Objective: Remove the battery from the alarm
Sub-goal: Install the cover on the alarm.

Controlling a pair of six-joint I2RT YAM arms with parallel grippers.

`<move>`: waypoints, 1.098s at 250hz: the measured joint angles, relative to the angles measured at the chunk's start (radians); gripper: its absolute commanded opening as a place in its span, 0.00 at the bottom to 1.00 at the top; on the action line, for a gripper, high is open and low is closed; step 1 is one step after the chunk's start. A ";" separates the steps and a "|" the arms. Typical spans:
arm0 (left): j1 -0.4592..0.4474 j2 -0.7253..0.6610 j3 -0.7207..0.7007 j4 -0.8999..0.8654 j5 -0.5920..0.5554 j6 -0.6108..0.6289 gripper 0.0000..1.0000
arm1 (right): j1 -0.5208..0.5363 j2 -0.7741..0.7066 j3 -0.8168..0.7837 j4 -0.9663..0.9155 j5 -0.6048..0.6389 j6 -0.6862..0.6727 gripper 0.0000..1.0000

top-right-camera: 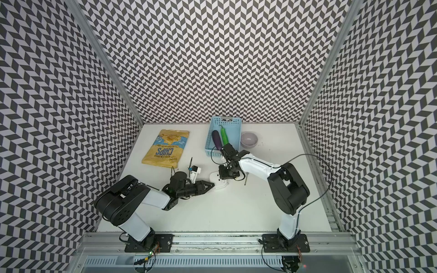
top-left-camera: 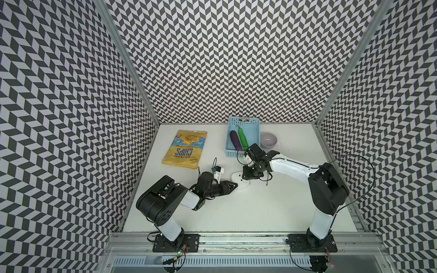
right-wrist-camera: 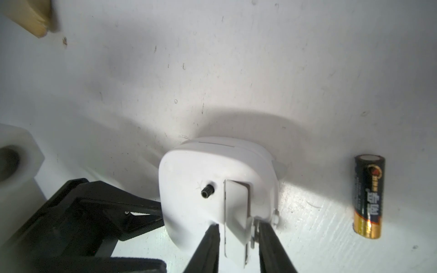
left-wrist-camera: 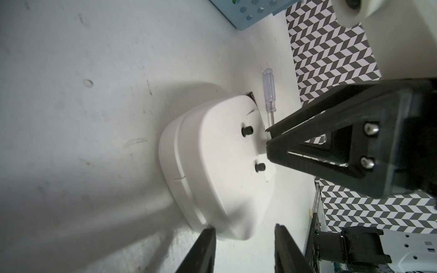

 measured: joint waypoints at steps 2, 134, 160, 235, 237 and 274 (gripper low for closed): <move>0.000 0.000 0.000 0.000 0.000 0.000 0.43 | 0.000 0.000 0.001 -0.002 0.001 0.000 0.37; 0.019 -0.014 0.000 -0.034 -0.004 0.007 0.45 | -0.017 0.017 0.052 -0.073 0.073 -0.039 0.38; 0.019 -0.014 0.000 -0.036 -0.004 0.007 0.45 | -0.017 0.037 0.053 -0.071 0.080 -0.040 0.38; 0.026 -0.028 0.000 -0.041 -0.005 0.010 0.48 | -0.021 0.048 0.060 -0.066 0.080 -0.042 0.36; 0.026 -0.029 0.000 -0.041 -0.005 0.011 0.48 | -0.021 0.048 0.059 -0.066 0.080 -0.042 0.36; 0.038 -0.051 0.000 -0.046 -0.006 0.017 0.49 | -0.021 0.049 0.055 -0.060 0.078 -0.048 0.37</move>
